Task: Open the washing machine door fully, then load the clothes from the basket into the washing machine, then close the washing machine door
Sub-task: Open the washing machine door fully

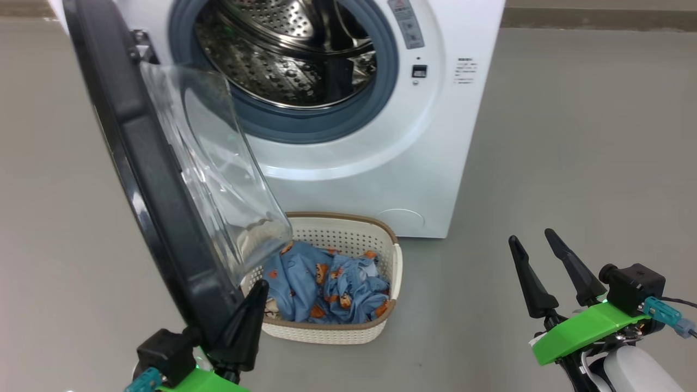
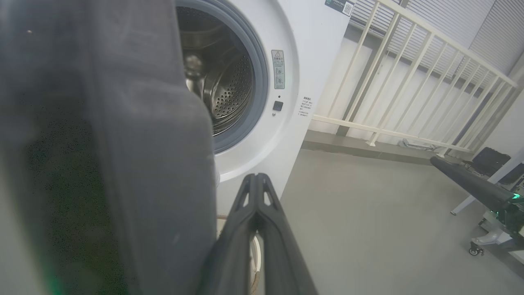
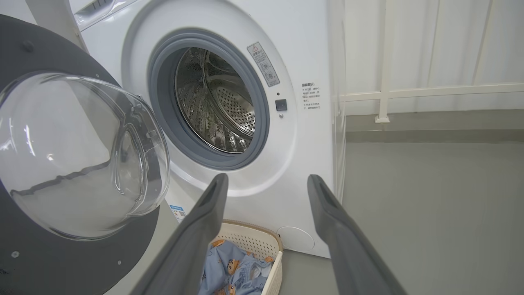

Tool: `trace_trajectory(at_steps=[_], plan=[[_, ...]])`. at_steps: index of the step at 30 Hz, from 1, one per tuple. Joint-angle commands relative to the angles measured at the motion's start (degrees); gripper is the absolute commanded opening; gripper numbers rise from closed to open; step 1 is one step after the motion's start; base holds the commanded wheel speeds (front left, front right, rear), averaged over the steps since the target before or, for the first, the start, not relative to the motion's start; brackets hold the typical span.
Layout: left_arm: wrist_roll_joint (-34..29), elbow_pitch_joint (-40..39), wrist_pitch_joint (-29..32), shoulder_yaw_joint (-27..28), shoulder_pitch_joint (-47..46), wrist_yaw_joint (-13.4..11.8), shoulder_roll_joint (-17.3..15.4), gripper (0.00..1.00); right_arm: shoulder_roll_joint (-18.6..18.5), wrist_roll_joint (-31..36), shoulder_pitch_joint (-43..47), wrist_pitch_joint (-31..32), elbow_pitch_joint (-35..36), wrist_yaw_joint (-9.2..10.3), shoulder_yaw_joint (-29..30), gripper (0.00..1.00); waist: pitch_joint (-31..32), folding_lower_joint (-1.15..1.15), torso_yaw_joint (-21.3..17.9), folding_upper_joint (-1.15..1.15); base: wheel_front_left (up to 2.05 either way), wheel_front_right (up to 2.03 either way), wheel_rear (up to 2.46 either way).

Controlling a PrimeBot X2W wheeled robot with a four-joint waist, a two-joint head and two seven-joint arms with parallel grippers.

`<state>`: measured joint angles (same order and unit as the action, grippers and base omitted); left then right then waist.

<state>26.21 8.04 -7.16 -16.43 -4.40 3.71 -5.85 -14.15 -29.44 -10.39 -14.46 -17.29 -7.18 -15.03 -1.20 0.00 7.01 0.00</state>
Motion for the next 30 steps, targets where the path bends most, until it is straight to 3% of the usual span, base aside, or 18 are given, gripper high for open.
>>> trace_trajectory(at_steps=[1, 22, 30], plan=[[0.8, -1.2, -0.7, 4.3, -1.6, -1.7, -2.2, 0.0, -0.7, -1.4, -1.2, -0.5, 1.0, -0.31, -1.2, 1.0, 0.4, 0.0, 1.7, 0.0, 0.0, 0.0, 0.0], [2.8, -2.9, 2.5, 9.9, -1.8, -6.5, -6.2, 0.0, -0.3, -1.5, -1.4, -0.5, 0.7, -0.31, -1.8, 1.0, -0.6, 0.0, 8.9, 0.0, 0.0, 0.0, 0.0], [3.8, -2.2, 4.1, 12.2, -2.9, -7.2, -8.8, 0.0, 0.1, -1.5, -2.0, -0.5, 0.9, -0.31, -1.7, 1.0, -2.1, 0.0, 10.8, 0.0, 0.0, 0.0, 0.0]])
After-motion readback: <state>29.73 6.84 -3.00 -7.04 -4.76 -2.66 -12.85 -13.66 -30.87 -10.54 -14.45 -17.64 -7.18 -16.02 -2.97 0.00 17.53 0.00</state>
